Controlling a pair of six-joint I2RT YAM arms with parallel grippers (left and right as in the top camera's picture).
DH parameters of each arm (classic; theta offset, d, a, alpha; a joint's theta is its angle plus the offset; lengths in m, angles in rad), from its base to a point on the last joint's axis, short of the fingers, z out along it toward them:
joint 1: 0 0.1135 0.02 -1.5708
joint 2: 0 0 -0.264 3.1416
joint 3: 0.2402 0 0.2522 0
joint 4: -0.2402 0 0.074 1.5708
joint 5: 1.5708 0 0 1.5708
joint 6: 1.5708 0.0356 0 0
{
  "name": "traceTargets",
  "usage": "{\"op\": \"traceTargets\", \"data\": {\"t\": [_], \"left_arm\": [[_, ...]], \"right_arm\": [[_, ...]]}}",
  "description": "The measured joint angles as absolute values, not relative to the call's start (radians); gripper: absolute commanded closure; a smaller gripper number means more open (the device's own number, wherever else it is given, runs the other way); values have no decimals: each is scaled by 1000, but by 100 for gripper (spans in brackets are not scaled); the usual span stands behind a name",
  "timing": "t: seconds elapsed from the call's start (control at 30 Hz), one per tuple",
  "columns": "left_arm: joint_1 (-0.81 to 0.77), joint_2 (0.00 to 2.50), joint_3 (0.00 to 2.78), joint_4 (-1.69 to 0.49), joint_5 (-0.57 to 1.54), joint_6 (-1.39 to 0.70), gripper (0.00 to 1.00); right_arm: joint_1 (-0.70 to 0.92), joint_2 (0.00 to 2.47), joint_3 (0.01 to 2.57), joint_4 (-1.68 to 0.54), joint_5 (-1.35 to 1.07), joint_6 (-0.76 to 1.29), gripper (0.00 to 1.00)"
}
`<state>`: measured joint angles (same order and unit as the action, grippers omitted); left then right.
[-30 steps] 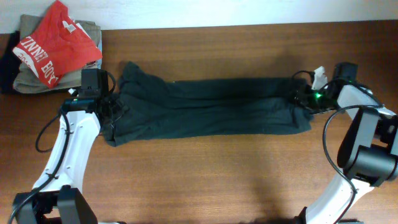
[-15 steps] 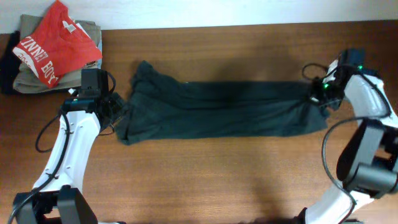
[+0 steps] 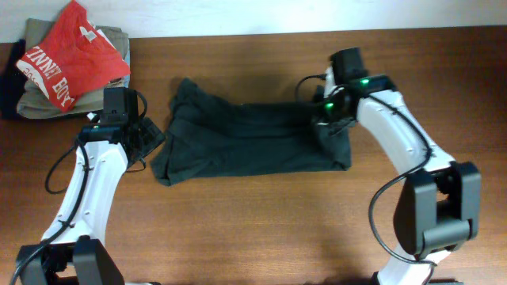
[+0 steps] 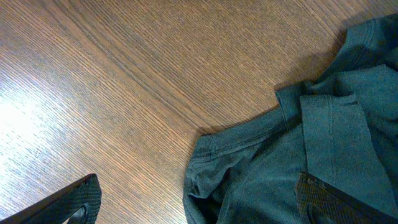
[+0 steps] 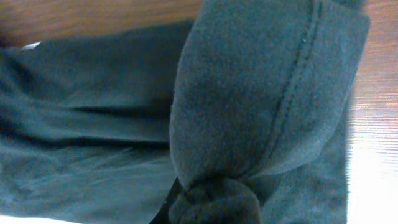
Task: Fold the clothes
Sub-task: 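Fold the strip's right end leftward toward the center with the right gripper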
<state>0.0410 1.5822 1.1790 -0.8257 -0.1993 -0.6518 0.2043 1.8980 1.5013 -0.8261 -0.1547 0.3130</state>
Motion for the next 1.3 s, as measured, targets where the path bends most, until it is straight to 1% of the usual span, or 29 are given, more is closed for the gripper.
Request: {"op": "traceTargets", "data": {"t": [0.07,0.1,0.2,0.23,0.3,0.37,0.4,0.53,0.63,0.77,0.9,1.03,1.07,1.1,1.13,1.17,1.23,1.3], "left_arm": [[41,1582,1179,-826,-199,-652,1],[41,1582,1179,-826,-199,-652,1],[41,1582,1179,-826,-199,-652,1],[41,1582,1179,-826,-199,-652,1],[41,1582,1179,-826,-199,-652,1],[41,1582,1179,-826,-199,-652,1],[41,1582,1179,-826,-199,-652,1],[41,1582,1179,-825,-199,-652,1],[41,1582,1179,-826,-199,-652,1],[41,1582,1179,-826,-199,-652,1],[41,1582,1179,-826,-186,-652,1],[41,1582,1179,-826,-183,-652,1],[41,1582,1179,-826,-183,-652,1],[41,1582,1179,-826,-183,-652,1],[41,1582,1179,-826,-182,-652,1],[41,1582,1179,-826,-181,-652,1],[41,1582,1179,-826,-180,-652,1],[41,1582,1179,-826,-180,-652,1]], "right_arm": [[241,1921,1501,-808,-154,327,96],[254,1937,1501,-796,-154,337,91],[289,1984,1501,-767,-154,377,54],[296,1987,1501,-757,-153,381,34],[316,1987,1501,-730,-154,392,15],[336,1987,1501,-728,-154,393,4],[338,1987,1503,-733,-155,384,0],[313,1987,1575,-814,-153,380,2],[230,1979,1674,-857,-150,380,1],[138,1963,1694,-861,-142,381,1],[146,1996,1694,-829,-173,381,1],[183,2099,1694,-776,-241,381,1],[191,2122,1694,-766,-253,384,4],[199,2143,1694,-758,-263,387,12],[208,2163,1694,-746,-273,390,26],[215,2178,1694,-730,-281,392,37],[224,2188,1694,-700,-290,389,47],[237,2189,1694,-644,-325,393,58]]}}
